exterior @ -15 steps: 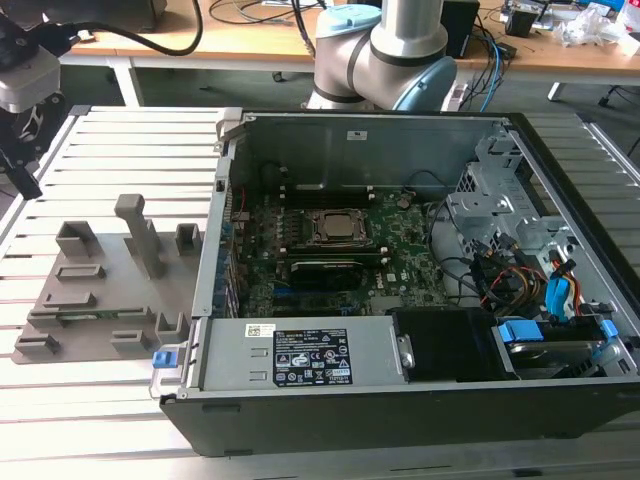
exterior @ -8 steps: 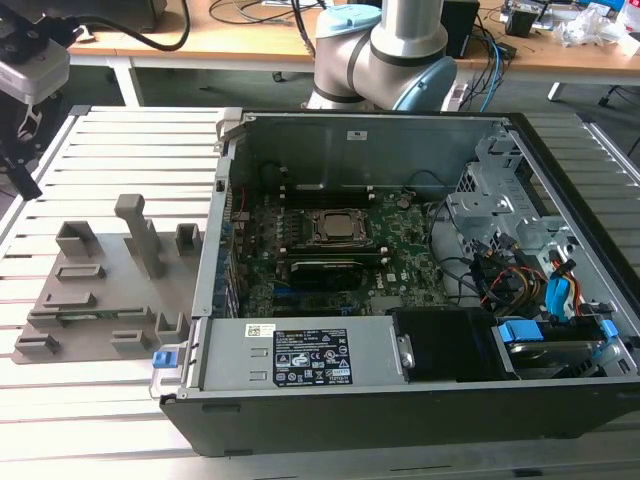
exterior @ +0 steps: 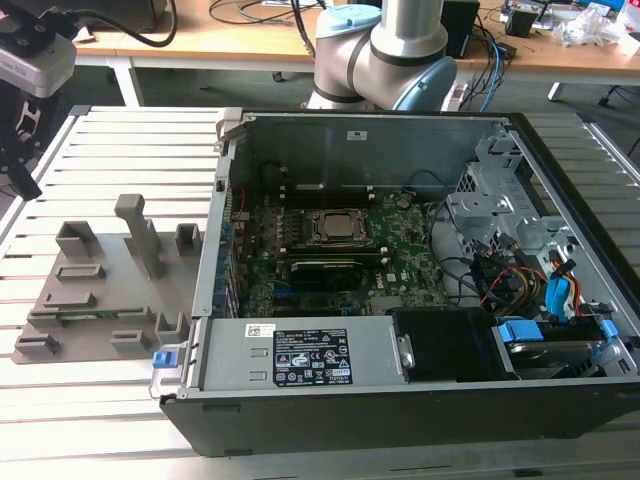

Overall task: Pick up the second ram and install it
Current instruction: 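Pick up the second ram and move it above second insertion slot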

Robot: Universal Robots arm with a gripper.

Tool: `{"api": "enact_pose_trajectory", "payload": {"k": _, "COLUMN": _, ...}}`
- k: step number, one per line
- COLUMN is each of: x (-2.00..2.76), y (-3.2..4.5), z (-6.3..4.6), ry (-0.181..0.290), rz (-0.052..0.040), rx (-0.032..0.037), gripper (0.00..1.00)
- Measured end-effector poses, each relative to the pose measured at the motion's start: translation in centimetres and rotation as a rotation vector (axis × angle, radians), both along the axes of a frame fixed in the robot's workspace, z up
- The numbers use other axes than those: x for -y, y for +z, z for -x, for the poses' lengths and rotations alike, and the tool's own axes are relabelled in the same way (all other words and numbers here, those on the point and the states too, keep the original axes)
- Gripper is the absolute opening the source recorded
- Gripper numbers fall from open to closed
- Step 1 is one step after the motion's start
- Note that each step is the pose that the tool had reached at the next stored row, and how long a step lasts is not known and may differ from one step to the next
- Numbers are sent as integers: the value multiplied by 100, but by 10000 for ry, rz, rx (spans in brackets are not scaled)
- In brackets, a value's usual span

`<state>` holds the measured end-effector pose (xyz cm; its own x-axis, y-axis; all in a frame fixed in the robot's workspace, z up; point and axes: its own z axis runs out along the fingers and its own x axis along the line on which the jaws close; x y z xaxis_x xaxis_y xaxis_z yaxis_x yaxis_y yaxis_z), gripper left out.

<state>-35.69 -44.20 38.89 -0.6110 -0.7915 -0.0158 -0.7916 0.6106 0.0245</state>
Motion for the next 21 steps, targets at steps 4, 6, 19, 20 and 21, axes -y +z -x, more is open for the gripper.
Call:
{"api": "enact_pose_trajectory", "payload": {"k": 4, "x": 0, "y": 0, "z": 1, "ry": 525, "rz": 31, "rx": 0, "gripper": 11}}
{"api": "enact_pose_trajectory", "payload": {"k": 6, "x": 0, "y": 0, "z": 0, "ry": 745, "rz": 44, "rx": 0, "gripper": 11}}
{"api": "enact_pose_trajectory", "payload": {"k": 19, "x": 0, "y": 0, "z": 0, "ry": 3046, "rz": 109, "rx": 5, "gripper": 11}}
{"api": "enact_pose_trajectory", "payload": {"k": 20, "x": 0, "y": 0, "z": 1, "ry": 3147, "rz": 111, "rx": 5, "gripper": 11}}
{"api": "enact_pose_trajectory", "payload": {"k": 21, "x": 0, "y": 0, "z": 0, "ry": 3275, "rz": 116, "rx": 5, "gripper": 11}}
